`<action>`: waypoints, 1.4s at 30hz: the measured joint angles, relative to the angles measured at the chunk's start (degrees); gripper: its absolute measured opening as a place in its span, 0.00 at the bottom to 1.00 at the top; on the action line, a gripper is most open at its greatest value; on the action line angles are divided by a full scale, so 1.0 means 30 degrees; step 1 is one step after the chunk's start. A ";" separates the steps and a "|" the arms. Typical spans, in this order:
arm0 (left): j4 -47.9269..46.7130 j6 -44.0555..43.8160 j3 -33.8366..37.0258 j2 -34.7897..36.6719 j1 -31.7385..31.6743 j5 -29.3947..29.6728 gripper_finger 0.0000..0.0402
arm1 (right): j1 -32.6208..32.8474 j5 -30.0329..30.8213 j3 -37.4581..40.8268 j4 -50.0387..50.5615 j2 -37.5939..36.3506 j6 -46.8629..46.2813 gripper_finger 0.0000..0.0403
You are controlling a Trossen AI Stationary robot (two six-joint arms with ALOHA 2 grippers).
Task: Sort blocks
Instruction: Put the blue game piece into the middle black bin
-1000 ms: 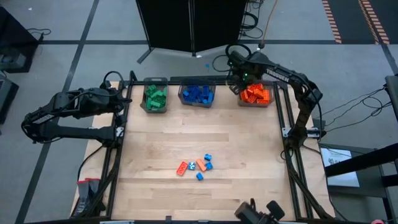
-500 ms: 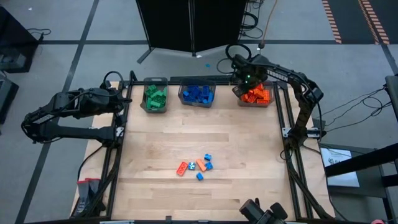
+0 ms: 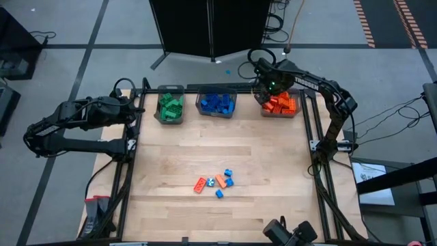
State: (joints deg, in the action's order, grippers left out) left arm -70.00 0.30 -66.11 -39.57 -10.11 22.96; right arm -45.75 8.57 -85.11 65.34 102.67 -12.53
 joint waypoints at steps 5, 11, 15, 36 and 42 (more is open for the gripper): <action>0.0004 -0.0135 0.0000 0.0004 0.0000 -0.0001 0.00 | -0.0022 0.2033 -0.0005 -0.0399 0.0022 -0.1618 0.57; -0.0007 -0.0502 0.0000 0.0007 0.0007 -0.0001 0.00 | 0.1340 -0.3574 -0.0203 -0.3236 -0.0771 0.0899 0.48; -0.0021 -0.0489 0.0000 0.0006 0.0000 -0.0001 0.00 | 0.3670 -0.8919 -0.0297 -0.6479 -0.1968 0.2055 0.44; -0.0021 -0.0342 0.0000 0.0007 0.0000 0.0013 0.00 | 1.6369 -0.5799 0.3178 -1.1013 -0.0125 -0.2501 0.43; -0.0046 -0.0325 0.0000 0.0000 0.0000 -0.0262 0.00 | 1.7580 -0.5849 0.3103 -1.2531 0.1546 -0.3600 0.43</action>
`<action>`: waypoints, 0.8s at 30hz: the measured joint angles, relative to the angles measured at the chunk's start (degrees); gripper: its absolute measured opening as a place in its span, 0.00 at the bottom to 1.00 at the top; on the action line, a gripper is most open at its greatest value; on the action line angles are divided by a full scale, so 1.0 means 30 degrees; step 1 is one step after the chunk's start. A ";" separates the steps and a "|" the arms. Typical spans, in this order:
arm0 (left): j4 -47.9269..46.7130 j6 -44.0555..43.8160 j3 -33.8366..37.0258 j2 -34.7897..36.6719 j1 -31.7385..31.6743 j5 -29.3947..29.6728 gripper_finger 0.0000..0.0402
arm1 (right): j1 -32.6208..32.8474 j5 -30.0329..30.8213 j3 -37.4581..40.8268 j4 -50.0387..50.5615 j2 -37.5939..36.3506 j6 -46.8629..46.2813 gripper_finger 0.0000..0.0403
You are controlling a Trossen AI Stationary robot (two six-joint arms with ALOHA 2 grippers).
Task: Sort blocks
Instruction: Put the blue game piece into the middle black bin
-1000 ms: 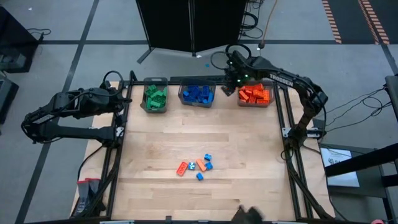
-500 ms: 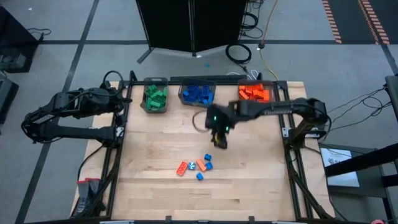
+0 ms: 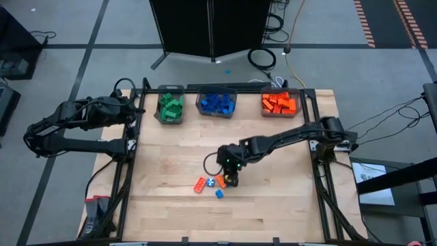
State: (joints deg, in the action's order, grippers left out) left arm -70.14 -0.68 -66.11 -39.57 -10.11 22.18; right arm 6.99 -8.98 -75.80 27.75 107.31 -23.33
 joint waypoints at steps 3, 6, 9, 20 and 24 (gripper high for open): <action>-0.0205 -0.0017 0.0000 0.0006 0.0000 -0.0300 0.00 | 0.0425 -0.0034 0.0017 0.0128 0.0772 -0.0883 0.43; -0.0698 0.0034 0.0000 0.0007 0.0001 -0.0350 0.00 | 0.0645 0.0173 0.0017 0.0251 0.1384 -0.1532 0.43; -0.1053 0.0063 0.0000 0.0004 0.0000 -0.0352 0.00 | 0.0715 0.0821 -0.0039 0.0216 0.1574 -0.2078 0.43; -0.0961 0.0414 -0.0002 0.0000 0.0000 -0.0373 0.00 | 0.0488 0.1895 0.0009 0.0334 0.1303 -0.2591 0.43; -0.0952 0.0434 -0.0007 0.0000 0.0007 -0.0373 0.00 | 0.0436 0.1572 -0.0187 0.0366 0.1303 -0.2949 0.43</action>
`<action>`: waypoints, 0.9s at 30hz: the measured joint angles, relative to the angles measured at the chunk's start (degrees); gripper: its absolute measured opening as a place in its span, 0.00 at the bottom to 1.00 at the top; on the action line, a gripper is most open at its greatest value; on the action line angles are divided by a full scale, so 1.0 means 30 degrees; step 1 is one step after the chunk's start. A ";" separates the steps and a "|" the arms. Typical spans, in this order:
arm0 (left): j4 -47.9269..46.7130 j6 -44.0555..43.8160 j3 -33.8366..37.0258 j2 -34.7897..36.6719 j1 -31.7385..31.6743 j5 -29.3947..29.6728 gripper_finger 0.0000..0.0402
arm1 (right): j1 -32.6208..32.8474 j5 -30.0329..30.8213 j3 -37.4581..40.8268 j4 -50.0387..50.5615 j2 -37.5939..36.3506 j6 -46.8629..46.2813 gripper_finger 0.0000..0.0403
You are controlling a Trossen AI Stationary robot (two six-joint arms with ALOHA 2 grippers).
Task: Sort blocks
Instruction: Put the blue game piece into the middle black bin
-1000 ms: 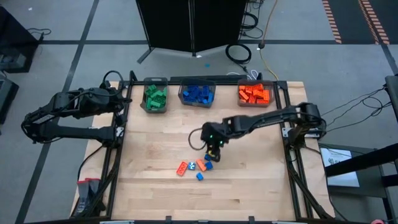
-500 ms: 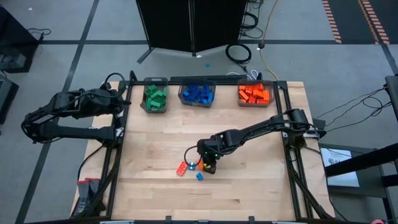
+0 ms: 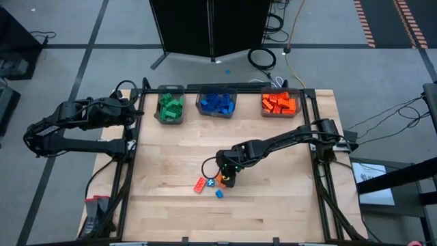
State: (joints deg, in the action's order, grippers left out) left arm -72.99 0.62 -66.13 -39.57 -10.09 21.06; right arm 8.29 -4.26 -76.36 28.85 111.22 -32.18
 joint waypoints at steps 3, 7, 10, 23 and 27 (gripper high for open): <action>0.0004 0.0055 0.0004 0.0000 -0.0004 0.0000 0.00 | 0.0007 -0.0047 -0.0433 0.0165 0.0000 0.0034 0.43; 0.0007 0.0058 0.0001 0.0000 -0.0007 0.0000 0.00 | -0.0026 0.0047 -0.1273 0.1408 0.0000 0.0299 0.43; 0.0007 0.0058 0.0002 0.0000 -0.0002 -0.0005 0.00 | -0.0029 0.1032 -0.1639 0.2492 -0.0017 0.0563 0.43; 0.0007 0.0044 0.0007 0.0000 -0.0003 -0.0007 0.00 | -0.0168 0.2026 -0.1749 0.2710 0.0061 0.0798 0.43; 0.0007 0.0036 0.0007 0.0000 -0.0007 -0.0007 0.00 | -0.0164 0.2001 -0.1756 0.2614 0.0628 0.0789 0.43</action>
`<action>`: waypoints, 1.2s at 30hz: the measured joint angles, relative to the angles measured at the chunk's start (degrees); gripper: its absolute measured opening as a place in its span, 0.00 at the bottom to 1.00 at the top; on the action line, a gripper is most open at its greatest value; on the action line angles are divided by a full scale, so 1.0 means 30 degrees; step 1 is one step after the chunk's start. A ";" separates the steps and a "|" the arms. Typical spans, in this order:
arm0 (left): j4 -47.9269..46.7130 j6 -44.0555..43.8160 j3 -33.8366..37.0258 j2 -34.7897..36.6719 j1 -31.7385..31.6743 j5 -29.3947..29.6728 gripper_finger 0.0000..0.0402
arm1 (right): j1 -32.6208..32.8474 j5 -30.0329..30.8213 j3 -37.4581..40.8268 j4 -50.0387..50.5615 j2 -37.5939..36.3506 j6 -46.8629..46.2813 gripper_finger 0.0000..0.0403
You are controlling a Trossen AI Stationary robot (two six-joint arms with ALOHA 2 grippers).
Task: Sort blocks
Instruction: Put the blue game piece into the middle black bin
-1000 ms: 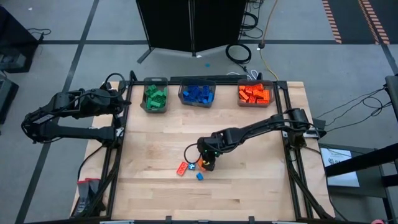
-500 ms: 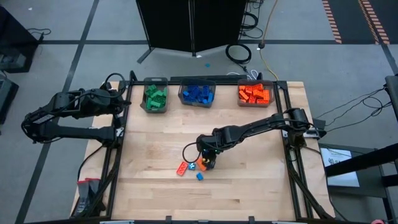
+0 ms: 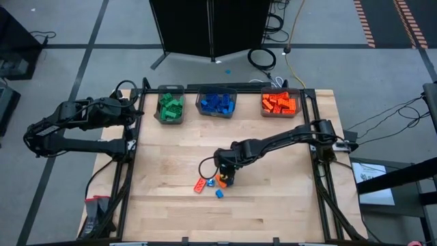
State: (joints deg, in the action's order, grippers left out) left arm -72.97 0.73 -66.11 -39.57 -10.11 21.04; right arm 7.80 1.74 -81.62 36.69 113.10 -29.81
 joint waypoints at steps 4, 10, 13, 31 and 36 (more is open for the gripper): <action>0.0000 0.0000 -0.0003 0.0003 0.0000 -0.0007 0.00 | -0.0009 -0.0016 -0.0007 0.0126 0.0630 -0.0228 0.45; 0.0001 0.0013 -0.0004 0.0001 0.0007 -0.0007 0.00 | -0.0376 -0.0074 0.0000 0.0377 0.1589 -0.0530 0.59; 0.0000 -0.0015 0.0001 0.0000 0.0000 -0.0007 0.00 | -0.0487 -0.0039 -0.0044 0.0298 0.1949 -0.1055 0.62; 0.0149 -0.0109 0.0001 0.0007 0.0001 0.0015 0.00 | -0.1917 -0.0383 -0.3360 0.3136 0.2263 0.2308 0.19; 0.0199 -0.0117 -0.0006 0.0007 0.0006 0.0027 0.00 | -0.3877 0.0118 -0.7248 0.4461 0.2228 0.6392 0.19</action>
State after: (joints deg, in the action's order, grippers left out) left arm -72.37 0.38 -66.12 -39.55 -10.09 21.12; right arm -3.83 2.09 -103.37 50.07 119.79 -10.63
